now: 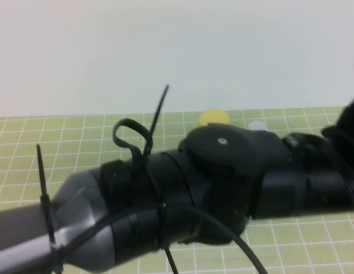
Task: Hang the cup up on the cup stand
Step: Adjust the cup with two arms
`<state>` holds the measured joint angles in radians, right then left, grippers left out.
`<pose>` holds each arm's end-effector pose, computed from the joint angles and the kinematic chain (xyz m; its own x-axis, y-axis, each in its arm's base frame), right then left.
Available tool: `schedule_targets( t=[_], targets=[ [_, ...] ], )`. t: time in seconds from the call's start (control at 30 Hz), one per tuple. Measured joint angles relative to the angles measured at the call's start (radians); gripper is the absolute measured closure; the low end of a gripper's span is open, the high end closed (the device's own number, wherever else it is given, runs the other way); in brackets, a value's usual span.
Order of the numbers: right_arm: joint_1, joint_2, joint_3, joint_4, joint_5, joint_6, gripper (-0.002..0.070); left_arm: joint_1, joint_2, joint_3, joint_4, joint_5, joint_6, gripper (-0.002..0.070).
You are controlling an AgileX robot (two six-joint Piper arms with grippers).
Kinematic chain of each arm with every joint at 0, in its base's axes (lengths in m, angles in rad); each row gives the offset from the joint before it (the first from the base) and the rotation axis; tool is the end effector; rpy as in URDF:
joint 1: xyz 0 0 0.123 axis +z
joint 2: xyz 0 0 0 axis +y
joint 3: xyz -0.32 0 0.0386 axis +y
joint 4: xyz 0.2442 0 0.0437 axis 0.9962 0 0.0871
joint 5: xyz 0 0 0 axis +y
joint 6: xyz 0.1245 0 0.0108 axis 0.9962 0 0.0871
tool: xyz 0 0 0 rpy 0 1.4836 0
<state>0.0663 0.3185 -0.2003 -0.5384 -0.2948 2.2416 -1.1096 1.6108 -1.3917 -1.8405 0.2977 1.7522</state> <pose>0.0749 0.0236 0.3018 -0.2415 0.9636 0.1145 -0.1873 -0.1621 0.9688 0.1547 -0.3909 0.4248 -0.1207 0.0274 -0.9923 0.9775 0.1776 -0.1139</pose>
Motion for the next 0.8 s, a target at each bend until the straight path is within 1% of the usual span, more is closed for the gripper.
schedule_targets(
  t=[0.13, 0.3, 0.4, 0.67, 0.8],
  targets=[
    [0.000, 0.000, 0.000, 0.022, 0.000, 0.000, -0.0017, -0.021, 0.000, 0.000, 0.000, -0.005, 0.025, 0.0675],
    [0.000, 0.000, 0.000, 0.042, -0.024, 0.000, -0.0015, -0.021, 0.002, 0.000, 0.000, -0.014, 0.033, 0.0675],
    [0.000, 0.000, 0.000, 0.050, -0.033, 0.000, -0.0005, -0.021, 0.011, 0.000, 0.000, 0.024, 0.036, 0.0675],
    [0.000, 0.004, 0.006, 0.050, -0.008, -0.034, -0.0002, -0.031, 0.048, 0.000, 0.002, 0.054, 0.044, 0.0675],
    [0.000, 0.008, 0.007, 0.050, -0.006, -0.043, -0.0001, -0.031, 0.052, 0.000, 0.002, 0.054, 0.075, 0.0675]
  ],
)
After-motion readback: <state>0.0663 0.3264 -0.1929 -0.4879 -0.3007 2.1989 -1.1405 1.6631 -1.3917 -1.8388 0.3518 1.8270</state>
